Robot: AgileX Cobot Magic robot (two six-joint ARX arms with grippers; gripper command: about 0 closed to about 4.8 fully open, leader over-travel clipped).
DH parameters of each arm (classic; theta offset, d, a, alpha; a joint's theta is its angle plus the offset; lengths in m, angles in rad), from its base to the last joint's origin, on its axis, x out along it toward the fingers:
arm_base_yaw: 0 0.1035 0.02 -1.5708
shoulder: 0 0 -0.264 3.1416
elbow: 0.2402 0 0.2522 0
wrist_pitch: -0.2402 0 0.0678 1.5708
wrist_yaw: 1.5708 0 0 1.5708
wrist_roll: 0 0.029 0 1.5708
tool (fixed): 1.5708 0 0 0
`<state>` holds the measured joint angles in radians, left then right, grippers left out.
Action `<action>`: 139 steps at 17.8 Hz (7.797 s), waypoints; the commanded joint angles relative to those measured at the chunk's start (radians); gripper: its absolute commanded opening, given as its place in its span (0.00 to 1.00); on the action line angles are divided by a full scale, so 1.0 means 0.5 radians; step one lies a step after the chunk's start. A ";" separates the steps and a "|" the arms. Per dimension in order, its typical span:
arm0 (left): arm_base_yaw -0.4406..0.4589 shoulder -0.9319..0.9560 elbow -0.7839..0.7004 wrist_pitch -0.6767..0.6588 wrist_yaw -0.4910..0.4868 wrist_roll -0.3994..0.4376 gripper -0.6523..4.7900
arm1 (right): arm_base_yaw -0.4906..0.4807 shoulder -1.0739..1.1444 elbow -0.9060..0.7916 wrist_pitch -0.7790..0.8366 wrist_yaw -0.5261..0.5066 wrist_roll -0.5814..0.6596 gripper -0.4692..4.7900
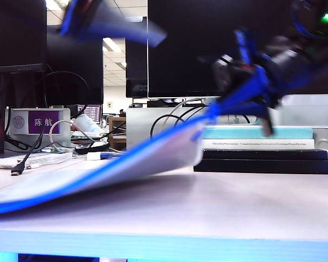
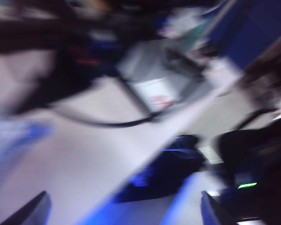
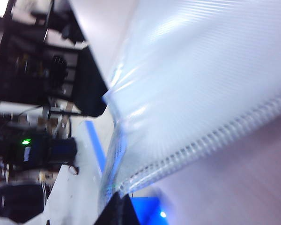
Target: Pick up the transparent plastic file bag with a blue zipper and open its zipper.
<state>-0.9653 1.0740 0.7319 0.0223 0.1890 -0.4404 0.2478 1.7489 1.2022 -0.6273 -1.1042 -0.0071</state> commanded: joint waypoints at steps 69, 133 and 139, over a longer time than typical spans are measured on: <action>0.404 -0.403 0.278 -0.475 0.208 0.925 0.11 | 0.773 -0.457 0.192 -0.014 0.273 -1.451 0.39; 1.279 -0.410 -0.043 -1.010 -0.109 1.052 1.00 | 0.301 -0.615 0.134 -0.515 1.978 -0.648 0.58; 1.887 -1.012 -0.050 -0.839 -0.188 1.052 0.84 | -0.608 -1.506 0.101 -0.063 1.401 -0.275 0.46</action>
<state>-0.0452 0.5755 0.7055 -0.4152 0.0860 0.0929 -0.0528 1.0271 1.2613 -0.7151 -0.3977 -0.1680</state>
